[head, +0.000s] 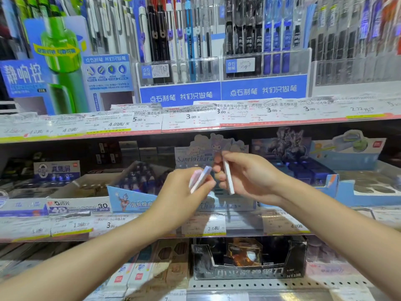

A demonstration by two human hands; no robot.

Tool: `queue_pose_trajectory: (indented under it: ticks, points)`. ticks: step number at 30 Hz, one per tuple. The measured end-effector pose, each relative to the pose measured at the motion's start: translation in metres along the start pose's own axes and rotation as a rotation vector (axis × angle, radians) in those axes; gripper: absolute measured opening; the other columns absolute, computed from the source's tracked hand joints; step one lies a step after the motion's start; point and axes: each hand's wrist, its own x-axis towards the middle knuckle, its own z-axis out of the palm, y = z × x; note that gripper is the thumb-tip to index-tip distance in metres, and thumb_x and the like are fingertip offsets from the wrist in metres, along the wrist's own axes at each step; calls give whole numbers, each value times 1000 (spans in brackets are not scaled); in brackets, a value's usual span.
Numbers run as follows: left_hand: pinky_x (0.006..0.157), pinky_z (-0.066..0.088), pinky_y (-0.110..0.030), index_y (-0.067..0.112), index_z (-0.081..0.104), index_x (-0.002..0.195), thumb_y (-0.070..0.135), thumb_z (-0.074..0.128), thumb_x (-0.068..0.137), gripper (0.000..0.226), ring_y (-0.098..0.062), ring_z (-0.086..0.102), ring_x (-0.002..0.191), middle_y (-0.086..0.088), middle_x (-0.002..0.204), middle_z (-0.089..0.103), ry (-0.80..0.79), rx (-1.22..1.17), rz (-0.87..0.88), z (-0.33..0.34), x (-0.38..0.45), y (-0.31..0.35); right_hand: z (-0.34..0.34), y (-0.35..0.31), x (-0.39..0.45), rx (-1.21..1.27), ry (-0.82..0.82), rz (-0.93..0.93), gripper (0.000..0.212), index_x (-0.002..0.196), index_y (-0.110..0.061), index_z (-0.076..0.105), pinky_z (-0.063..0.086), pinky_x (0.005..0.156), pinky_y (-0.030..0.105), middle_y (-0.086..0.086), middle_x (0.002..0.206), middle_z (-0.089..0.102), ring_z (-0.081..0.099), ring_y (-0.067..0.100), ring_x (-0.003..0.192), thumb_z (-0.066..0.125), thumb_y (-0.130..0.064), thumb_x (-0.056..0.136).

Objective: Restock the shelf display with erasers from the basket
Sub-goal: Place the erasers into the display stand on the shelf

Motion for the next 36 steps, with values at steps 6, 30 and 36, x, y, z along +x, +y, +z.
queue_pose_trajectory:
  ticks: [6,30,36]
  points:
    - [70,55,-38,0,67,75,25,81,67,30,-26,68,67,-16,70,73,29,-344,-249,8,6,11,10,11,1,-200,117,-140,30,69,-12,52,39,55,26,4,61,51,47,17,60,42,-23,95]
    - [50,27,-32,17,29,61,0,53,83,36,-22,36,54,0,55,33,-162,500,308,-23,27,-24,-14,-8,19,-896,345,-386,29,86,-22,48,48,69,28,-7,77,48,50,12,68,60,4,79]
    - [49,25,-27,13,39,58,-2,55,77,29,-20,43,53,0,54,45,-271,527,216,-22,24,-34,-15,0,18,-1110,282,-331,26,107,-10,50,49,77,30,-4,81,53,58,22,83,59,-5,83]
